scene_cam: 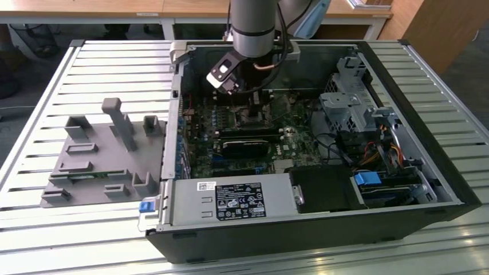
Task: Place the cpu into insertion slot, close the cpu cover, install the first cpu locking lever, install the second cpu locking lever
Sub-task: 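Place the cpu into insertion slot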
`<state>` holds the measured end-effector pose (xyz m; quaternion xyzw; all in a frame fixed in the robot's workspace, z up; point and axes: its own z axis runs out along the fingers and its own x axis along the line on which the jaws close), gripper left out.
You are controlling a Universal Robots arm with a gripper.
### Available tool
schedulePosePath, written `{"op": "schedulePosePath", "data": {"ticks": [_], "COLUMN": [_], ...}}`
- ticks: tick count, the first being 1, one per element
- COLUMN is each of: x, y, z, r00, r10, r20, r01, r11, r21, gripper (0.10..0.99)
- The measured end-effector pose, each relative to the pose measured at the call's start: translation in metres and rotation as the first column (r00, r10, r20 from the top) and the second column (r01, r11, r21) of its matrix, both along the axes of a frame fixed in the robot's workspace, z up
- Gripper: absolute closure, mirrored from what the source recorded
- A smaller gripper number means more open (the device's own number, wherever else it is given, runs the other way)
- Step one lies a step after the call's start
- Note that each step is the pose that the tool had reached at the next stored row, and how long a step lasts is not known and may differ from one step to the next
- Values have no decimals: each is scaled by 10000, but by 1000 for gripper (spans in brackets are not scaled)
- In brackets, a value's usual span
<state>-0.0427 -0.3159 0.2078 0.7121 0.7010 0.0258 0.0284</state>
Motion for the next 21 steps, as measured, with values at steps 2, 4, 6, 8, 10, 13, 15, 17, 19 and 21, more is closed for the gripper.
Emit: {"op": "schedulePosePath", "data": {"ticks": [2, 4, 6, 8, 10, 13, 15, 17, 19, 21], "x": [3, 4, 5, 5, 6, 5, 5, 5, 5, 6], "y": [0, 0, 0, 0, 0, 0, 0, 0, 0, 0], "z": [9, 19, 27, 33, 40, 49, 55, 61, 66, 71], "r00": [10000, 10000, 10000, 10000, 10000, 10000, 10000, 10000, 10000, 10000], "r10": [-1, -3, -3, -3, -3, -3, -3, -4, -3, -3], "r20": [-10, -18, -19, -19, -18, -19, -19, -19, -19, -18], "r01": [1, 3, 3, 3, 3, 3, 3, 4, 3, 3], "r11": [10000, 10000, 10000, 10000, 10000, 10000, 10000, 10000, 10000, 10000], "r21": [0, -1, 0, 0, 1, 0, 0, 0, -1, 1], "gripper": [843, 902, 969, 969, 969, 969, 969, 969, 969, 969]}}
